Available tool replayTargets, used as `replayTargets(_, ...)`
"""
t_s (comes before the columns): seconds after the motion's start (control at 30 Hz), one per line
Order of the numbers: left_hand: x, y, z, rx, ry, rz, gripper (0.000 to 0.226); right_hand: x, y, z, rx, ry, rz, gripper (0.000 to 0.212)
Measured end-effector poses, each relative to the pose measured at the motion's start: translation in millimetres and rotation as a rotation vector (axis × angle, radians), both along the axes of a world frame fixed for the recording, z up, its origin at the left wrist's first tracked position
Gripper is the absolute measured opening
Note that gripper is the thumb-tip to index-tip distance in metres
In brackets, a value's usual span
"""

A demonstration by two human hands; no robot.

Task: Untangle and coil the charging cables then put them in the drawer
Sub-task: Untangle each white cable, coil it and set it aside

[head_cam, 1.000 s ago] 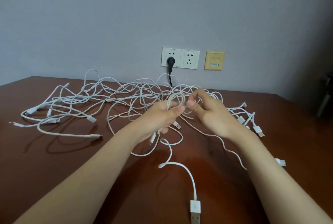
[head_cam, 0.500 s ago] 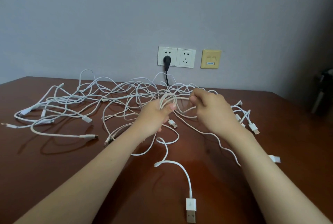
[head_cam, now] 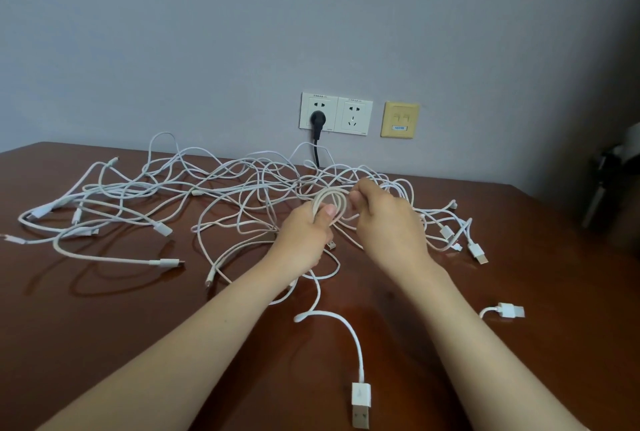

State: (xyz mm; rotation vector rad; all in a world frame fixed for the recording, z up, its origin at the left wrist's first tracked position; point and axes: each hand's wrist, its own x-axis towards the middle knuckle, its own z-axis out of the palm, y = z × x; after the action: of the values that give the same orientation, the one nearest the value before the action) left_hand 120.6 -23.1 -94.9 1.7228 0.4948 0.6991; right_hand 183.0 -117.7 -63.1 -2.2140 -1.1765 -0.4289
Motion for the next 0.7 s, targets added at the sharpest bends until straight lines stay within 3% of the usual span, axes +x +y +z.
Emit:
replayTargets(0.1,-1,-4,5,-0.141,-0.094,-0.060,0.017,-4,1,3,-0.014,0.023,-0.008,0.022)
replayTargets(0.23,-3,-8,8,-0.183,-0.153,-0.027,0.005,-4,4,3,-0.021,0.160,-0.004,0.024)
replayTargets(0.37,-4,-12,6,-0.217,-0.196,-0.016,0.008,2,6,1,-0.018,0.426,0.038,0.043)
replayTargets(0.47,-5,-11,9,-0.205,-0.237,-0.027,0.015,1,4,5,-0.130,0.665,0.066,0.067)
replayTargets(0.53,-6,-8,13,-0.196,-0.249,-0.029,0.020,-3,5,6,-0.162,0.693,0.063,0.075)
replayTargets(0.6,-7,-5,16,-0.230,-0.255,-0.006,0.024,-5,8,5,-0.101,0.636,0.077,0.069)
replayTargets(0.7,-8,3,19,-0.326,-0.276,0.068,0.027,-8,12,0,0.020,0.495,0.134,0.042)
